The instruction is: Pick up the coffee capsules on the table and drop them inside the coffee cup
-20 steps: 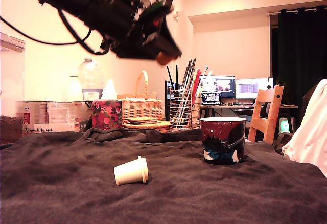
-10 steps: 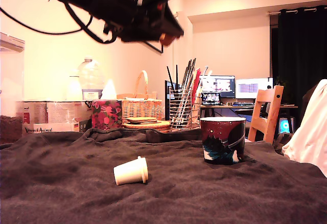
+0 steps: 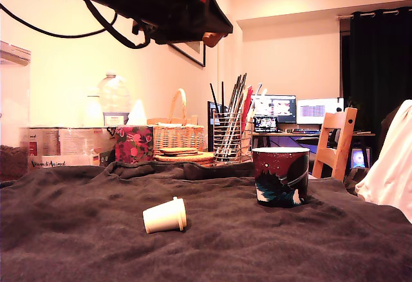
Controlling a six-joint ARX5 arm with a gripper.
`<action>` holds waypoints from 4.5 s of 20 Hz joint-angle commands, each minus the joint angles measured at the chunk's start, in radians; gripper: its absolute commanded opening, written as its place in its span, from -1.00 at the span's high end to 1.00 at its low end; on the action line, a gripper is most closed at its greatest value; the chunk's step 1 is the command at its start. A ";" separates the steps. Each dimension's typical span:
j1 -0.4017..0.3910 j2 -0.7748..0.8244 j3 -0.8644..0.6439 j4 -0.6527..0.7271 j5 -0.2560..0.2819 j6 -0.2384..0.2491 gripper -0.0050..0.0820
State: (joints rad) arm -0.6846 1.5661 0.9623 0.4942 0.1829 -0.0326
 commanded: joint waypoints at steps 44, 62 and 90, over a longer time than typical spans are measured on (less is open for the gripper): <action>-0.048 0.588 0.763 -0.859 0.201 0.060 0.27; -0.045 0.588 0.763 -0.889 0.202 0.060 -0.11; -0.007 0.381 0.739 -0.927 0.232 0.138 0.94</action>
State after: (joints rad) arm -0.6949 1.9842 1.7359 -0.4408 0.4110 0.0944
